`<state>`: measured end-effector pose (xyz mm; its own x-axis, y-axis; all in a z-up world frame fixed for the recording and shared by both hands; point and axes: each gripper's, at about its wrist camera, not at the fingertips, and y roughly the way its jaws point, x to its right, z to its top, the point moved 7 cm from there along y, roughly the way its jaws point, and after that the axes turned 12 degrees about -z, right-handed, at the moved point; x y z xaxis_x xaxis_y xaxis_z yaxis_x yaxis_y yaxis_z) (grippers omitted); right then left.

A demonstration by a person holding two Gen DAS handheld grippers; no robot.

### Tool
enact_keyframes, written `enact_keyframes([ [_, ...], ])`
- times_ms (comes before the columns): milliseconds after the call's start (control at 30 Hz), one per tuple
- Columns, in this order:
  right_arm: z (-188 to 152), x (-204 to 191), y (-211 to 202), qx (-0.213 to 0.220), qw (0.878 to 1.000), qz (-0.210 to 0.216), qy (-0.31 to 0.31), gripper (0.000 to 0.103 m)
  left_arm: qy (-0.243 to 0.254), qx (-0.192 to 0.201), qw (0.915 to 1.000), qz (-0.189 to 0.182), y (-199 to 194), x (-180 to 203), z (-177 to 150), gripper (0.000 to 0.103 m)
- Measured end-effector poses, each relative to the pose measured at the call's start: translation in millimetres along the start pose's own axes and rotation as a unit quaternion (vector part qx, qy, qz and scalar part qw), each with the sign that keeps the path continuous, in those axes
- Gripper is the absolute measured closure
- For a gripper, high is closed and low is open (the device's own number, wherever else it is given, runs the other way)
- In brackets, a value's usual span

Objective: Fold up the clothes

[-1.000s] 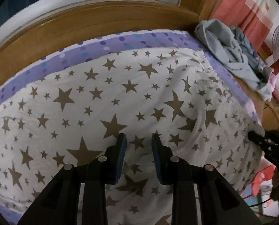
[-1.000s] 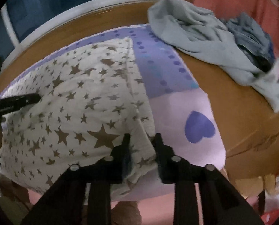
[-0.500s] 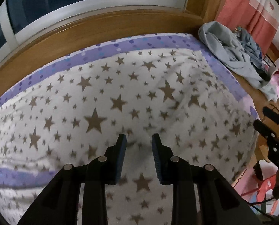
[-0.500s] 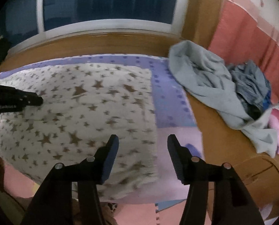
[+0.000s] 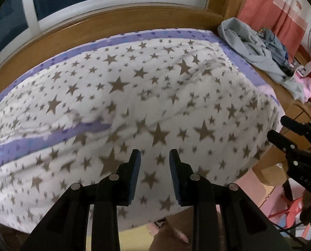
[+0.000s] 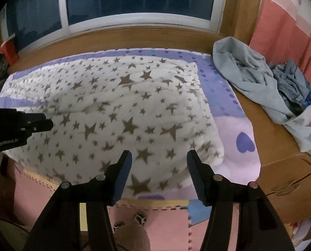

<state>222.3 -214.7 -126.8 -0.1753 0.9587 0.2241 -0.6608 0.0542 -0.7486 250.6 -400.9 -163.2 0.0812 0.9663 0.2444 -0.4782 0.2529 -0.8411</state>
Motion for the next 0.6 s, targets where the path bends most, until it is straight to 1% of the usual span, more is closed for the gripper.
enact_keyframes([
  [133,-14.3,-3.7,-3.1,-0.007,1.0,0.007,-0.019,0.046,-0.008,-0.002,1.0,-0.005,-6.8,6.0,-16.7,0.075],
  [200,-18.7,-4.1,-5.7,-0.002,1.0,0.008,-0.029,0.046,-0.007,-0.001,1.0,0.003,-8.6,9.6,-20.0,0.075],
  [400,-15.1,1.5,-6.9,0.02,0.997,0.028,-0.067,0.042,-0.015,0.01,0.9997,0.019,-11.4,26.1,-20.6,0.074],
  [500,-10.8,6.6,-5.5,0.042,0.991,0.045,-0.115,0.038,-0.034,0.012,0.999,0.028,-4.7,34.7,-18.5,0.074],
  [533,-9.9,8.8,-5.0,0.047,0.989,0.046,-0.133,0.038,-0.046,0.012,0.9986,0.026,-2.0,38.5,-18.3,0.074],
  [600,-8.3,15.7,-5.0,0.066,0.98,0.055,-0.18,0.038,-0.063,0.013,0.9977,0.019,3.4,47.8,-18.3,0.074],
])
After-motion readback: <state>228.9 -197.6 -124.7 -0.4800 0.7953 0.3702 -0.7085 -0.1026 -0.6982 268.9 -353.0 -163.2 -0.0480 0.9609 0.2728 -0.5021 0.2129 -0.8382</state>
